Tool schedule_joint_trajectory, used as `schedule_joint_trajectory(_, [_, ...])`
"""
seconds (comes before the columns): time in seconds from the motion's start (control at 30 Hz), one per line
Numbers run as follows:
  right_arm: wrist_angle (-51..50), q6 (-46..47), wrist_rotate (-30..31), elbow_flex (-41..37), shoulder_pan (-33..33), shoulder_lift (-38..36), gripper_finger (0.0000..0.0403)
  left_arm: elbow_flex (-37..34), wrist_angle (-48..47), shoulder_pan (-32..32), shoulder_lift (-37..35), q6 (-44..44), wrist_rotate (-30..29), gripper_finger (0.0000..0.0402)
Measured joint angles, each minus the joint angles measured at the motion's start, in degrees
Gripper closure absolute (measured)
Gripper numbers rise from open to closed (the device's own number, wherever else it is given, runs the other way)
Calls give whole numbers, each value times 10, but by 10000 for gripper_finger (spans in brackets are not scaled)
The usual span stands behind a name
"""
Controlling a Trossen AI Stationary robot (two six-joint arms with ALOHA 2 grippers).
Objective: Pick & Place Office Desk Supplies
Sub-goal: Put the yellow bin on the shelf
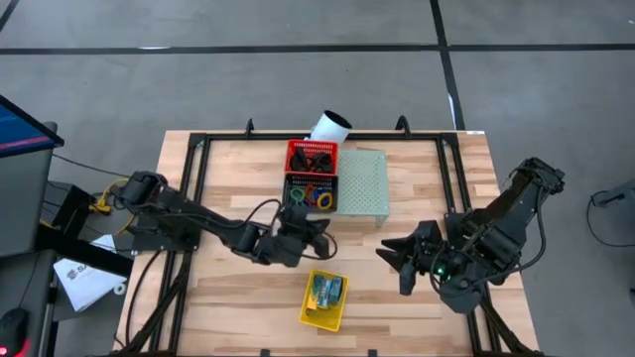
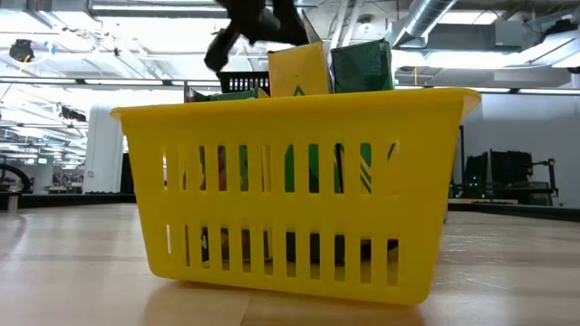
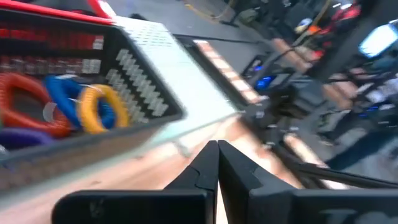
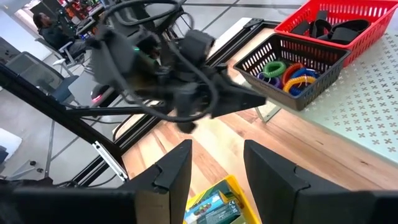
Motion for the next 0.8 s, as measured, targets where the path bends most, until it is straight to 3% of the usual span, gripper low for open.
schedule_joint_trajectory(0.23, [0, 0, 2, 0, 0, 0, 260, 0, 22, -39, -35, 11, -8, 401])
schedule_joint_trajectory(0.4, [-3, 9, -7, 0, -6, 2, 260, 0, 21, -67, -89, 103, 3, 401])
schedule_joint_trajectory(0.6, [-15, 80, -136, 0, -70, 54, 262, 0, 18, -91, -176, 209, 134, 399])
schedule_joint_trajectory(0.7, [-15, 159, -205, 0, -90, 96, 260, 0, 1, -112, -220, 233, 152, 386])
schedule_joint_trajectory(0.8, [-22, 297, -284, 0, -89, 141, 255, 0, -40, -139, -264, 237, 148, 361])
